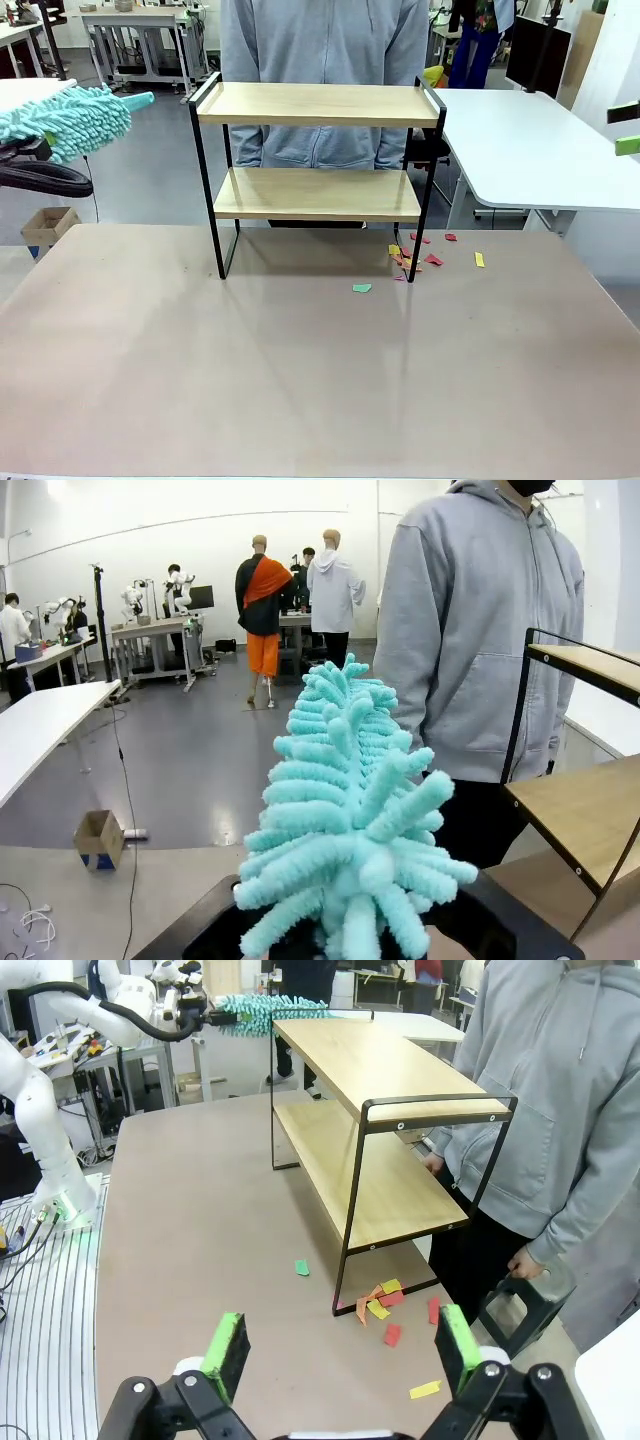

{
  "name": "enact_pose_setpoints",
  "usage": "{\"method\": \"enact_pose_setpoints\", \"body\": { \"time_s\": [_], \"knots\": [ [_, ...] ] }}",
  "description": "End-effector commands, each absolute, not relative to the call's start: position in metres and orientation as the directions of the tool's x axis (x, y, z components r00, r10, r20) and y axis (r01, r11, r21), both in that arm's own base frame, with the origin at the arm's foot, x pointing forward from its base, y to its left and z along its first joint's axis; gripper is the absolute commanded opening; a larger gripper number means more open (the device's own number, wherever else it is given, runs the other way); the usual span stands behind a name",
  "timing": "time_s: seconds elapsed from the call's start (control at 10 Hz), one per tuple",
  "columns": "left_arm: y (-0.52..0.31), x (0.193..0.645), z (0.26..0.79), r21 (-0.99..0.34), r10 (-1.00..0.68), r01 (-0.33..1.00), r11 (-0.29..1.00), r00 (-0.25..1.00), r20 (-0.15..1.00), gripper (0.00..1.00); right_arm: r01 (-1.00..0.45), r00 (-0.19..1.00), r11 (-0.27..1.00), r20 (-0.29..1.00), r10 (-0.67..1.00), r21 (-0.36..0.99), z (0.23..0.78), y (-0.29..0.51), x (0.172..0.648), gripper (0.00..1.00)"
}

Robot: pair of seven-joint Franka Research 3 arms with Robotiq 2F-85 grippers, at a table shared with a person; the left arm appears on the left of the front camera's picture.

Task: Clean the shelf.
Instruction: Hand the Duster back to the human.

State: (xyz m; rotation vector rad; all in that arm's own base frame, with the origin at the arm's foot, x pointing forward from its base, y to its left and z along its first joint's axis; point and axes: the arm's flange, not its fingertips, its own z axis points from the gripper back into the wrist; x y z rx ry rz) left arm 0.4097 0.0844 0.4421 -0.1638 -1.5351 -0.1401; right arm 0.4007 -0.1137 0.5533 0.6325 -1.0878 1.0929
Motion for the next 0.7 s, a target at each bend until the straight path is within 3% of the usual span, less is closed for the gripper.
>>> {"method": "enact_pose_setpoints", "body": {
  "time_s": [0.0,0.6],
  "knots": [
    [0.0862,0.4083,0.4464,-0.022,0.018,0.188,0.982,0.022,1.0,0.19,-0.925,0.065,0.372,0.927,0.369,-0.084,0.5563,-0.113,0.4008,1.0],
    [0.0862,0.4083,0.4464,-0.022,0.018,0.188,0.982,0.022,1.0,0.19,-0.925,0.065,0.372,0.927,0.369,-0.084,0.5563,-0.113,0.4008,1.0]
  ]
}}
